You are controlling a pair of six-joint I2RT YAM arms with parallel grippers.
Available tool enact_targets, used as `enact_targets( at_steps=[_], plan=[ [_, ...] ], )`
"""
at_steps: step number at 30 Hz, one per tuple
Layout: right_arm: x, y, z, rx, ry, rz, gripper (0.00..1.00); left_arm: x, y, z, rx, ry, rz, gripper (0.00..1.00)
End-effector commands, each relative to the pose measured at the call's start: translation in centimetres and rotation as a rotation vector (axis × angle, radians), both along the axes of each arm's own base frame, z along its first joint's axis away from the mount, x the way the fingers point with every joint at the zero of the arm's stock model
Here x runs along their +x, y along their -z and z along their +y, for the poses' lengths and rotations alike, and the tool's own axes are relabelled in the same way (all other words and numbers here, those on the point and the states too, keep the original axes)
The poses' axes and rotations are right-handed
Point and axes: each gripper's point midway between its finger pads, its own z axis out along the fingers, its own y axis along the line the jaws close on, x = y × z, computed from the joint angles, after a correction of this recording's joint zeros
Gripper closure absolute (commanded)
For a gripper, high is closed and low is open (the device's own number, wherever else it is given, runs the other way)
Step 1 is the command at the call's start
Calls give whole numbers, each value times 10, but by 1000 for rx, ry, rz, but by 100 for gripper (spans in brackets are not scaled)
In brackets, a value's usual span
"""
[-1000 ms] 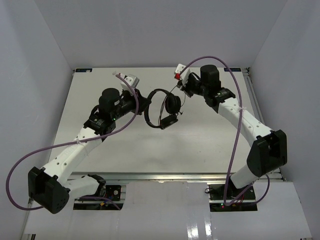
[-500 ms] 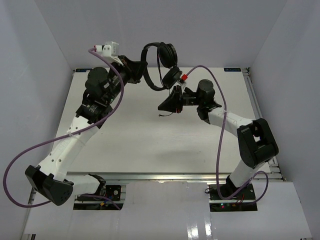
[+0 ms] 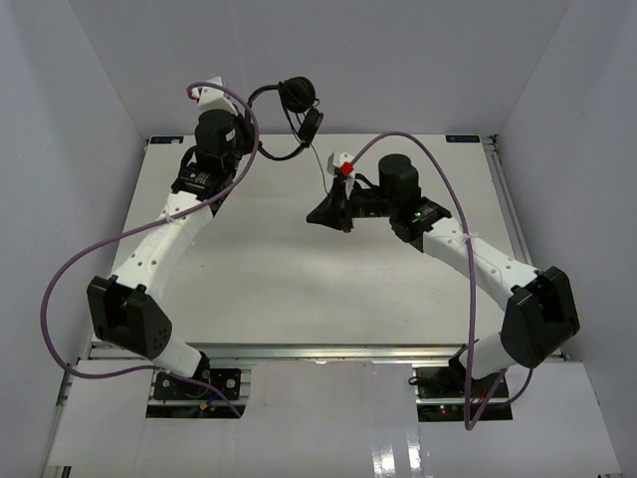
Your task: Wrap the headphones
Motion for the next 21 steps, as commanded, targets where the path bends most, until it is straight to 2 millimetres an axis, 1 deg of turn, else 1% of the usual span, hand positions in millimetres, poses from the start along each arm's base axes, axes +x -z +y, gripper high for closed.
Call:
enact_targets(
  at_steps=[1, 2, 3, 5, 6, 8, 10, 11, 13, 15, 17, 18, 21],
  plan=[
    [21, -9, 2, -322, 152, -350, 92, 21, 38, 0, 162, -8, 103, 100],
    [26, -8, 0, -417, 175, -412, 92, 26, 61, -4, 206, 18, 154, 100],
    [32, -3, -5, -514, 205, -474, 92, 27, 77, -9, 238, 49, 186, 100],
    [43, 9, -19, -686, 254, -592, 92, 26, 102, -17, 287, 98, 237, 100],
    [53, 7, -28, -776, 293, -691, 92, 24, 117, -21, 324, 126, 266, 100],
    [63, 15, -41, -935, 314, -840, 92, 15, 147, -37, 386, 210, 321, 100],
    [73, 17, -57, -1096, 355, -966, 92, 7, 170, -50, 458, 291, 362, 100],
    [78, 20, -64, -1165, 353, -1027, 92, -1, 179, -60, 475, 342, 376, 100],
    [85, 23, -70, -1248, 324, -1118, 92, -15, 194, -74, 504, 413, 396, 100],
    [88, 22, -75, -1293, 313, -1157, 92, -26, 200, -86, 508, 488, 408, 100],
    [89, 23, -76, -1305, 299, -1171, 92, -39, 206, -97, 492, 574, 418, 100],
    [89, 24, -76, -1311, 292, -1175, 92, -42, 208, -97, 497, 584, 421, 100],
    [89, 31, -79, -1323, 248, -1190, 92, -59, 212, -106, 486, 669, 431, 100]
  ],
)
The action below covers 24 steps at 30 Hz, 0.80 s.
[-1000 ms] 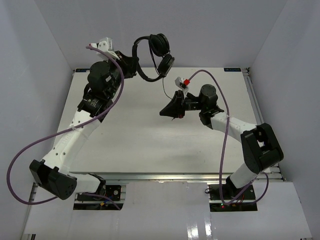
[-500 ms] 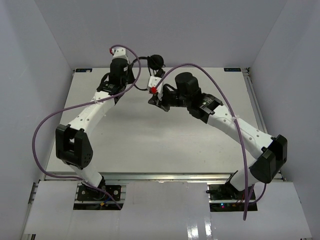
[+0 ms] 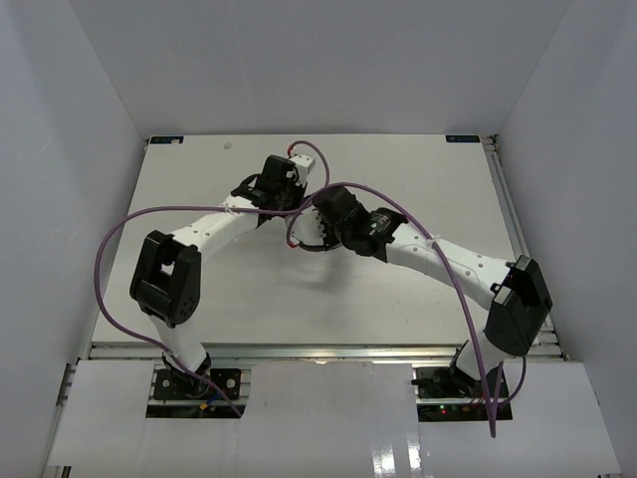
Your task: Wrap the headphones
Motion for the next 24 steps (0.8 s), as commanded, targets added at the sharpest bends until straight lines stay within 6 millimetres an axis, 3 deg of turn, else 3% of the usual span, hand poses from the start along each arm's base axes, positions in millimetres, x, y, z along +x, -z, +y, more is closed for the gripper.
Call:
enact_targets(
  at_steps=[1, 4, 6, 10, 15, 18, 24],
  plan=[
    [7, -21, -12, -114, -55, -101, 92, -24, -28, -17, -91, 149, -13, 100],
    [2, -29, -7, -54, -100, -75, 92, -29, -23, -15, -87, 140, 1, 100],
    [-11, -33, 1, -5, -166, -15, 92, -22, -21, -7, -77, 76, -15, 100],
    [-17, -42, 1, 20, -178, -15, 92, -8, -37, 4, -180, -22, -43, 100],
    [-31, -47, -8, 61, -201, -3, 92, 23, -66, 60, -367, -266, -59, 100],
    [-40, -46, -10, 79, -221, 29, 92, 34, -76, 81, -456, -344, -46, 100],
    [-67, -34, 13, 71, -324, 110, 92, 66, -83, 86, -537, -455, -19, 100]
  ],
)
